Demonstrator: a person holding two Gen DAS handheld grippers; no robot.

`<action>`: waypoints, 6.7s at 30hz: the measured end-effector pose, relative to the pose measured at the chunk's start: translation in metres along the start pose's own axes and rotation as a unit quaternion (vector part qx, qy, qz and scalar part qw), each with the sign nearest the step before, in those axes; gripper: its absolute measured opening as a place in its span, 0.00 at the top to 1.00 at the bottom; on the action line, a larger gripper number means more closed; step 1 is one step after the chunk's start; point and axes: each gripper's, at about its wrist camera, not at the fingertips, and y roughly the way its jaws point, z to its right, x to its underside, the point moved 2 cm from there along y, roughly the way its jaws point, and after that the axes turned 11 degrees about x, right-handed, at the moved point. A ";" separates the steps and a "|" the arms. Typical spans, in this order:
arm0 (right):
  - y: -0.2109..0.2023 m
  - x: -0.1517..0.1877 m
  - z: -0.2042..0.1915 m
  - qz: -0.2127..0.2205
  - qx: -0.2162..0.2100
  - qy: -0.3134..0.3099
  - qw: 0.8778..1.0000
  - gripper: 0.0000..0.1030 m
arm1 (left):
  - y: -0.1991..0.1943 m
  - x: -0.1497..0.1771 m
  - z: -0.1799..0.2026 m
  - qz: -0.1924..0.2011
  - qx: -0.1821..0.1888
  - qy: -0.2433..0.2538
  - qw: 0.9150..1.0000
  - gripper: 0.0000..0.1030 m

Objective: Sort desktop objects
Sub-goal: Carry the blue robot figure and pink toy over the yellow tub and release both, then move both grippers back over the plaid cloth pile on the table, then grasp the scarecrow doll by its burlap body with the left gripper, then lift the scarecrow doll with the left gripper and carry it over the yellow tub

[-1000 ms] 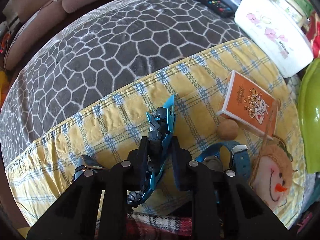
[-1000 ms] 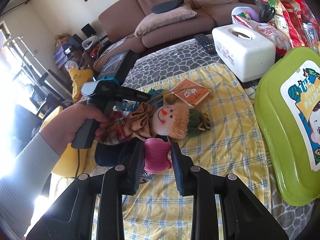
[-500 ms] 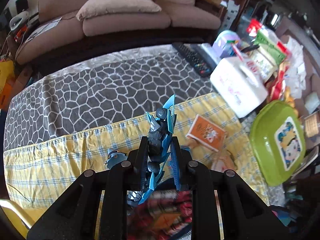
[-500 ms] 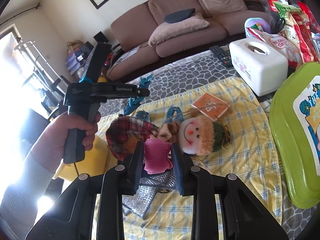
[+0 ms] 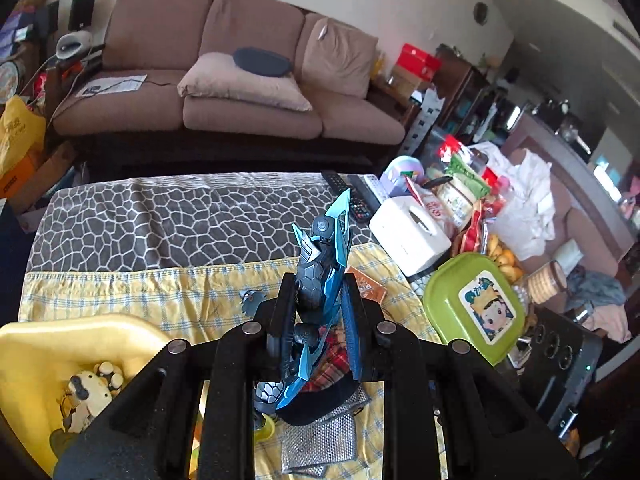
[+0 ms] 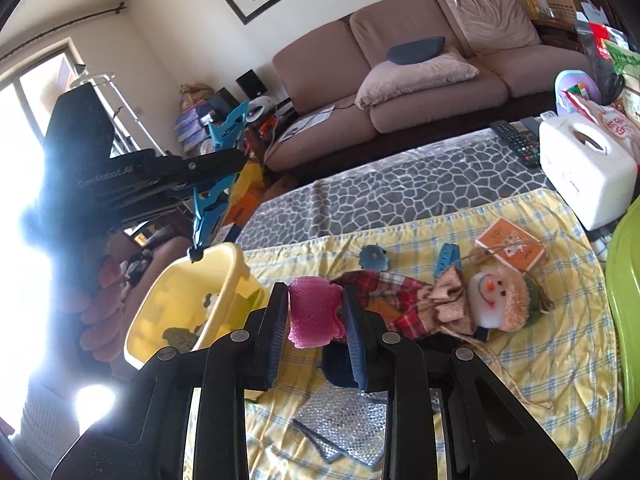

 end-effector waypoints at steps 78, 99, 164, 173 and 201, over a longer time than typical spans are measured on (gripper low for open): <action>0.003 0.004 0.040 0.026 0.182 -0.019 0.983 0.00 | -0.018 0.093 -0.023 0.031 -0.048 -0.044 0.997 0.00; -0.024 0.013 0.124 0.001 0.237 0.044 0.970 0.00 | 0.073 0.133 0.066 -0.043 -0.103 0.079 0.991 0.00; 0.046 0.032 0.172 -0.057 0.103 0.250 0.961 0.20 | 0.197 0.127 0.034 -0.118 -0.049 0.089 0.988 0.77; 0.034 0.031 0.158 -0.051 0.000 0.305 0.951 0.20 | 0.141 0.096 0.067 -0.049 -0.002 0.077 0.996 0.77; -0.009 -0.014 -0.044 -0.009 -0.014 -0.011 1.000 0.19 | -0.117 0.034 0.015 0.027 -0.121 0.139 0.982 0.77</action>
